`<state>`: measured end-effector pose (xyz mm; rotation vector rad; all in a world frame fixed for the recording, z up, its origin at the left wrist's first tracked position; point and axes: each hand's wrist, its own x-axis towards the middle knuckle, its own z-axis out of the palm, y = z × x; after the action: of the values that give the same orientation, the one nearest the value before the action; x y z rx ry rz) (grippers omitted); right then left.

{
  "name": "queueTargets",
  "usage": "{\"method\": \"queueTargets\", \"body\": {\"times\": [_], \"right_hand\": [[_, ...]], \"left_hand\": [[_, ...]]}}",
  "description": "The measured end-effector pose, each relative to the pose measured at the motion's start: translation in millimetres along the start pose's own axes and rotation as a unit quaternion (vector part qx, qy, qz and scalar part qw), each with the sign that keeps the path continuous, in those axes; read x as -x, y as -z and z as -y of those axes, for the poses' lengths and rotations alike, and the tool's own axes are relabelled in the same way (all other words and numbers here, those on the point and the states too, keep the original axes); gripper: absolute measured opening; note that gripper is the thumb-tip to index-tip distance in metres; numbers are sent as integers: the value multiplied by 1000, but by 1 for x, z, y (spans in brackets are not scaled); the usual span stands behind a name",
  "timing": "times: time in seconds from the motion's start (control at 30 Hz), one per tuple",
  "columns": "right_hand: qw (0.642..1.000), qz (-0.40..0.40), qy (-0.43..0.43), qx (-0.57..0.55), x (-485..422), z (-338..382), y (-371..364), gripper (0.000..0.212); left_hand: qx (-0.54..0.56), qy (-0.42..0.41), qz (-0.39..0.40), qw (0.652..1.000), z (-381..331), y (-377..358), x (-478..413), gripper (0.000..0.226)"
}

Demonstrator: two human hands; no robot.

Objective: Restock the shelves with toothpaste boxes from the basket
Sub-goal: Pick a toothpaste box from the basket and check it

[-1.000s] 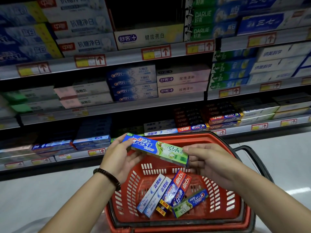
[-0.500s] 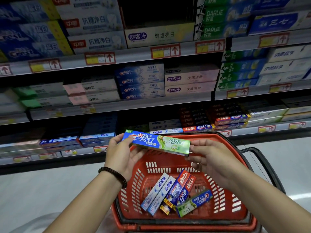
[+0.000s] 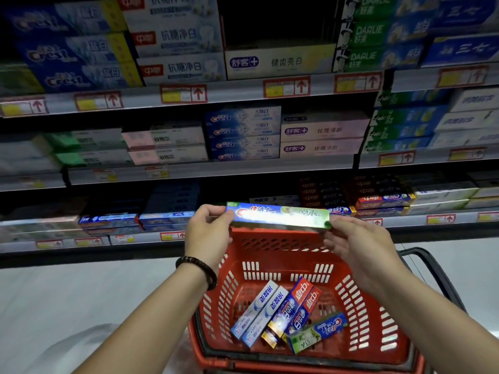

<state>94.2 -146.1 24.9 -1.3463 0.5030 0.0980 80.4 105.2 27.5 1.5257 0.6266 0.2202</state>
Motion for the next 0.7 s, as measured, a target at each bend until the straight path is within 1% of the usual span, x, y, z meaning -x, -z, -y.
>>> {"method": "queueTargets", "body": {"times": [0.07,0.13,0.23,0.33,0.47,0.53,0.6,0.63,0.7], "right_hand": [[1000,-8,10,15,0,1,0,5],[999,-15,21,34,0,0,-1,6],[997,-28,31,58,-3,-3,-4,17],[997,-38,31,63,-7,-6,-7,18],[993,-28,57,97,-6,-11,-16,15],[986,-11,88,139,-3,-13,-20,13],[981,-4,111,161,-2,-13,-26,16],[980,-2,115,164,-3,-13,-28,17],[980,5,110,167,-6,-13,-33,19]], "left_hand": [[-45,-37,-6,998,-2,-2,-2,8],[-75,-53,-6,996,-6,-5,-1,7],[-95,-59,-8,994,-6,-7,-2,6],[-105,-50,-7,993,-5,-9,-4,9],[-162,-49,-5,985,3,-11,-6,27],[-141,-34,-2,989,12,-11,-7,46],[-114,-10,3,993,15,-10,-7,66],[-112,1,9,994,15,-9,-8,69],[-114,10,28,993,16,-7,-12,65]]}}
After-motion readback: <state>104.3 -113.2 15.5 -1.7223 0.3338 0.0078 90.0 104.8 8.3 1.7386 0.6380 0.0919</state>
